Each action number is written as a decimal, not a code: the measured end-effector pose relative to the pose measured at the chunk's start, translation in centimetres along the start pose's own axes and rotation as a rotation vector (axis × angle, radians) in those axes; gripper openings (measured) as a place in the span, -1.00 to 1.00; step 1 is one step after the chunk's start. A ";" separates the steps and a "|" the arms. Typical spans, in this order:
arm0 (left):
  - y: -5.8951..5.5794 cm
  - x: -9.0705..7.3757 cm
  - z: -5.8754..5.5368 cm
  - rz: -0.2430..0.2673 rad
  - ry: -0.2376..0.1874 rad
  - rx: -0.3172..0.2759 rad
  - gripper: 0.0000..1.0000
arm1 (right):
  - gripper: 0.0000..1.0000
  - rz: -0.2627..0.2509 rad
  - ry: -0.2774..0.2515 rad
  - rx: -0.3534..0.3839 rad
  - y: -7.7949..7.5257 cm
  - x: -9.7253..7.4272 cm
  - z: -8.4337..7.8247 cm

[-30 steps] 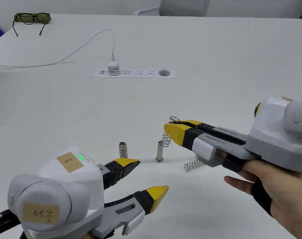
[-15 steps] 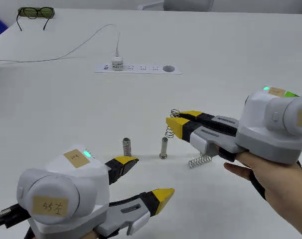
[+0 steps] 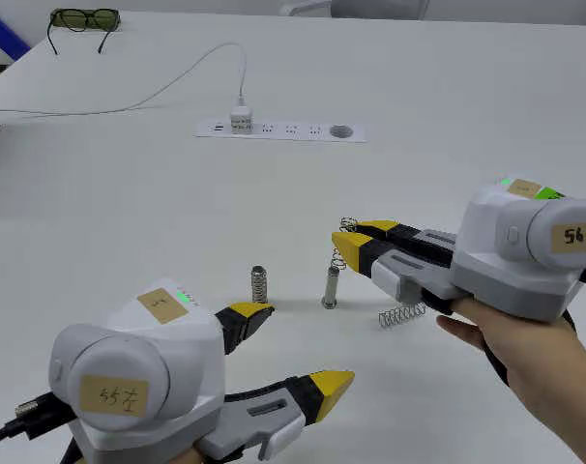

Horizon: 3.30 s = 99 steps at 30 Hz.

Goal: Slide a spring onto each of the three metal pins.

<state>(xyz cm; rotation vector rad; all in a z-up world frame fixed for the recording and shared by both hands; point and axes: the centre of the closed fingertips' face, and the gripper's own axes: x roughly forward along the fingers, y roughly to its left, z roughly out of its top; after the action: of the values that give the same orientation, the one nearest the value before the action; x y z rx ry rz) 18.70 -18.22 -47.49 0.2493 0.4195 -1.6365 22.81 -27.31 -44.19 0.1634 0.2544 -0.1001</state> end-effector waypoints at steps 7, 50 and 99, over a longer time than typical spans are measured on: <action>0.1 -0.1 0.1 0.006 -0.004 -0.008 0.25 | -0.76 -0.004 0.007 -0.018 0.1 0.2 -0.4; 0.6 -0.4 0.2 0.027 -0.014 -0.041 0.34 | -0.76 -0.017 0.101 -0.128 0.4 1.3 -4.2; 0.3 0.2 0.9 0.023 -0.030 0.015 0.33 | -0.29 -0.071 0.100 0.013 0.0 -2.4 -2.8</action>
<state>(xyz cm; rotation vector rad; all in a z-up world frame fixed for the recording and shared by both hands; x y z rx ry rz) 19.02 -18.81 -46.77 0.2397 0.3796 -1.6191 19.82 -26.65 -46.24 0.1722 0.3592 -0.1645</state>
